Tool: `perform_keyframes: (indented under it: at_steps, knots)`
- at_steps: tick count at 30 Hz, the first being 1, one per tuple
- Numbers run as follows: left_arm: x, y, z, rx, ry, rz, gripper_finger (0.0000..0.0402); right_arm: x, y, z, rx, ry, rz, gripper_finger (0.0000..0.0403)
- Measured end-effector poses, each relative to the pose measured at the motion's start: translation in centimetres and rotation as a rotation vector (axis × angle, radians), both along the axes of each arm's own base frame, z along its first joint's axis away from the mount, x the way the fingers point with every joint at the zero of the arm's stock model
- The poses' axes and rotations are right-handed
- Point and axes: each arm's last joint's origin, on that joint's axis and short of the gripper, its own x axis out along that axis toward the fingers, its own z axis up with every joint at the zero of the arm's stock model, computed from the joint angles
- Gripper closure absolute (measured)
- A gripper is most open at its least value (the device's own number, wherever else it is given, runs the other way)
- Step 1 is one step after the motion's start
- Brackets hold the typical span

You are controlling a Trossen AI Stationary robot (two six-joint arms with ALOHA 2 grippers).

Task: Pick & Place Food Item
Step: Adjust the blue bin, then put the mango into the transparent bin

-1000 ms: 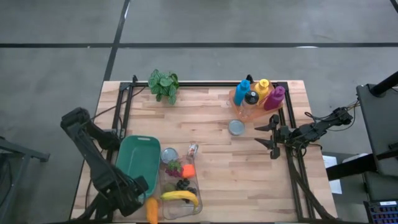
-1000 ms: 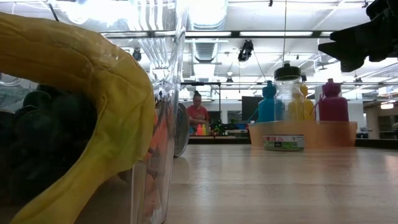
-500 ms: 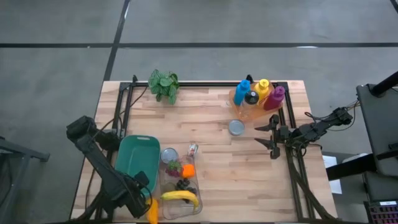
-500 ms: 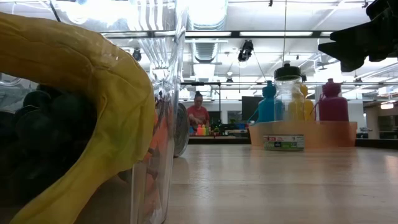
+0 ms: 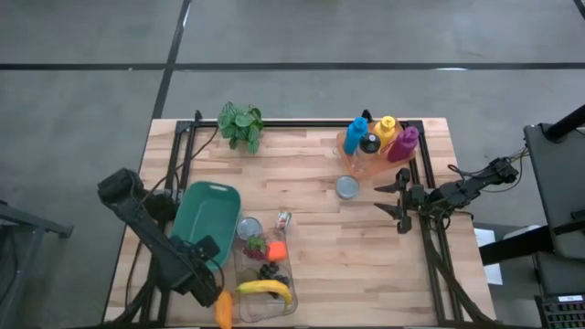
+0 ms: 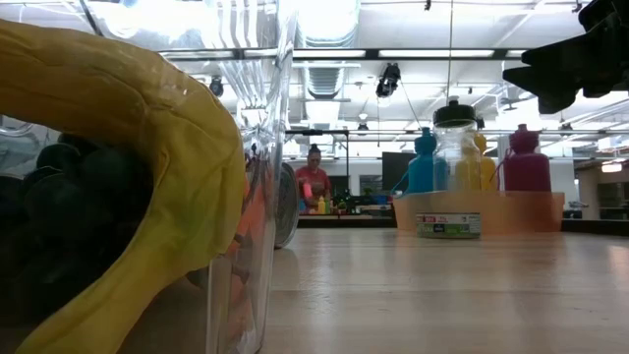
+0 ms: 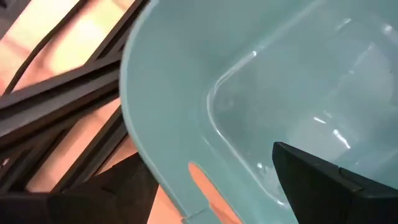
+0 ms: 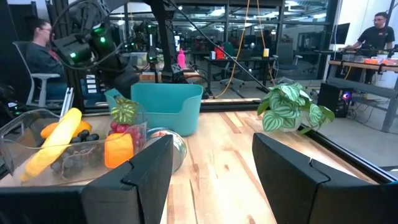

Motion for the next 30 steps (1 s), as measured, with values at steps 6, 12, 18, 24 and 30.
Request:
perform_keyframes:
  at_steps: [6, 12, 18, 24, 30]
  knots:
    - [-0.4, 0.9, 1.7, -0.046, -0.052, -0.022, 0.0096, 0.0, 0.0, 0.0, 0.0, 0.0, 0.0, 0.0186]
    - [-1.3, 2.0, 5.4, -0.092, -0.125, -0.071, 0.0096, 0.0, 0.0, 0.0, 0.0, 0.0, 0.0, 0.0186]
    - [-1.1, 2.0, 9.3, -0.278, -0.351, -0.228, 0.0096, 0.0, 0.0, 0.0, 0.0, 0.0, 0.0, 0.0186]
    - [0.7, 0.0, 8.8, -0.385, -0.434, -0.279, 0.0096, 0.0, 0.0, 0.0, 0.0, 0.0, 0.0, 0.0186]
    - [2.8, -2.8, 5.8, -0.421, -0.419, -0.312, 0.0096, 0.0, 0.0, 0.0, 0.0, 0.0, 0.0, 0.0186]
